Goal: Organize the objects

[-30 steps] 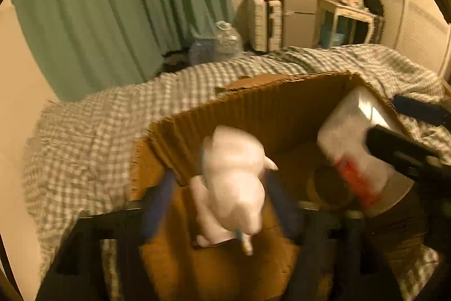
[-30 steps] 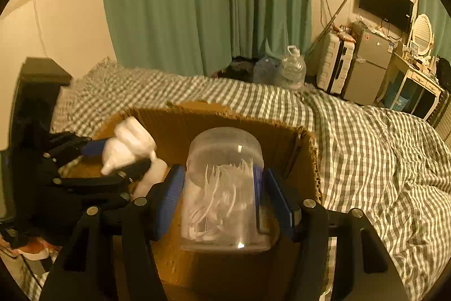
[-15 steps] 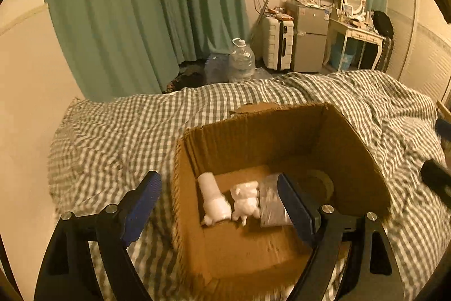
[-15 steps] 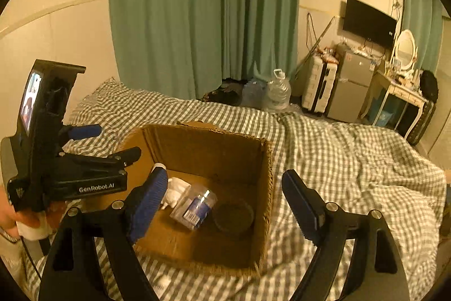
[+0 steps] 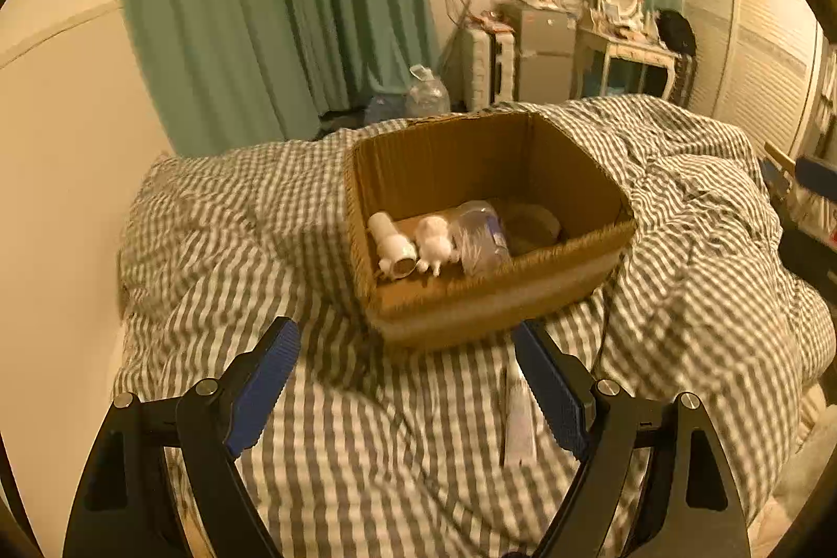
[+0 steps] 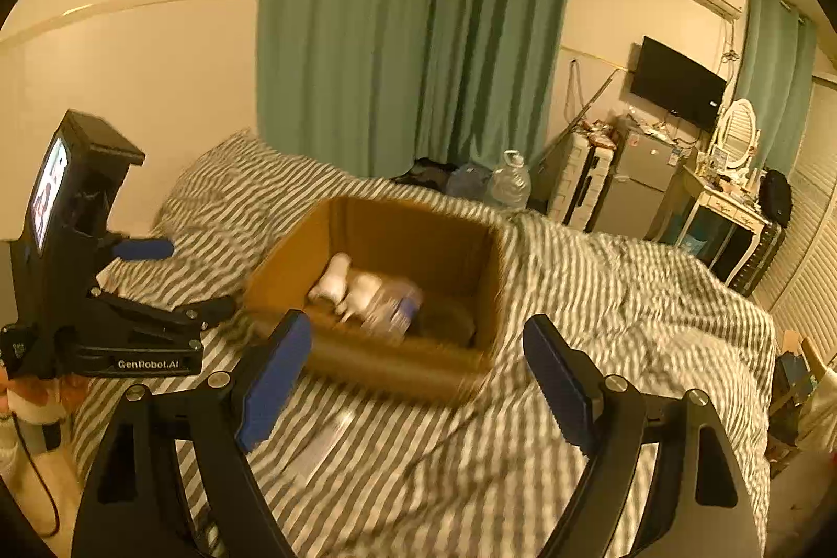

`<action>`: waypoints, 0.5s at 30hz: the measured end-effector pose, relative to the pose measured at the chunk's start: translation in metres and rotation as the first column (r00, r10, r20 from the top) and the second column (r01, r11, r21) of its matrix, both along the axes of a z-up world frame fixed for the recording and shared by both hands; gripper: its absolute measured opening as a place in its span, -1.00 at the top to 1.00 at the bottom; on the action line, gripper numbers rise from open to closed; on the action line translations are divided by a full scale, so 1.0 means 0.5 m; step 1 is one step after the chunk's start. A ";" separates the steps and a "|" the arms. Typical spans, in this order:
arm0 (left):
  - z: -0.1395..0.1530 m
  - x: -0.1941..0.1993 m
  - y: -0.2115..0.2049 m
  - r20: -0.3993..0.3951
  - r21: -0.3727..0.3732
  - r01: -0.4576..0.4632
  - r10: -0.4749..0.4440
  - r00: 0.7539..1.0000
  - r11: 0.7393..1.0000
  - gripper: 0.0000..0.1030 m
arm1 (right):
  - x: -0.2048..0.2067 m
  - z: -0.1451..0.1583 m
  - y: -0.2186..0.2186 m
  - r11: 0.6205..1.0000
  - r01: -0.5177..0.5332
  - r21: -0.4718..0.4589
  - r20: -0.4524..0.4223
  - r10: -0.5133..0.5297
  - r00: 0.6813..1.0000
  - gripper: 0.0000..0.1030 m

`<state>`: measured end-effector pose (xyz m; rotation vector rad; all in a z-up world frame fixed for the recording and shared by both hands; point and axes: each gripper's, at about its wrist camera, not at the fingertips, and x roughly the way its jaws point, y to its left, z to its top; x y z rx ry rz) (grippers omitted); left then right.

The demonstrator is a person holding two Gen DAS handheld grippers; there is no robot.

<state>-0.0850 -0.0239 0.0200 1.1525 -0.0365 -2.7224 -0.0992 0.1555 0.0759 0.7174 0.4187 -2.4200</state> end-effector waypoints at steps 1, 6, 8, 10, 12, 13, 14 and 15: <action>-0.011 0.017 0.001 0.013 -0.002 0.000 0.000 1.000 1.000 -0.69 | 0.019 -0.011 0.002 1.000 -0.004 0.006 0.006 0.004 1.000 -0.61; -0.089 0.107 0.005 0.058 -0.008 -0.014 0.015 0.998 1.000 -0.69 | 0.100 -0.095 -0.011 0.998 -0.051 0.043 0.063 0.048 0.997 -0.61; -0.120 0.129 0.002 0.077 -0.018 -0.037 0.038 0.996 0.999 -0.69 | 0.124 -0.130 -0.021 0.996 -0.066 0.062 0.077 0.061 0.995 -0.61; -0.149 0.150 0.000 0.088 -0.044 -0.057 0.061 0.994 0.997 -0.69 | 0.144 -0.172 -0.036 0.993 -0.102 0.057 0.131 0.094 0.987 -0.61; -0.170 0.171 -0.002 0.085 -0.054 -0.074 0.078 0.993 0.996 -0.69 | 0.160 -0.224 -0.054 0.988 -0.137 0.068 0.199 0.121 0.973 -0.61; -0.178 0.176 -0.002 0.086 -0.059 -0.081 0.086 0.993 0.995 -0.69 | 0.168 -0.247 -0.059 0.986 -0.146 0.078 0.218 0.126 0.968 -0.61; -0.187 0.182 0.000 0.089 -0.060 -0.081 0.086 0.992 0.995 -0.69 | 0.179 -0.273 -0.067 0.982 -0.162 0.096 0.242 0.135 0.961 -0.61; -0.197 0.186 0.001 0.095 -0.057 -0.075 0.080 0.992 0.996 -0.69 | 0.188 -0.302 -0.075 0.977 -0.182 0.110 0.274 0.146 0.951 -0.61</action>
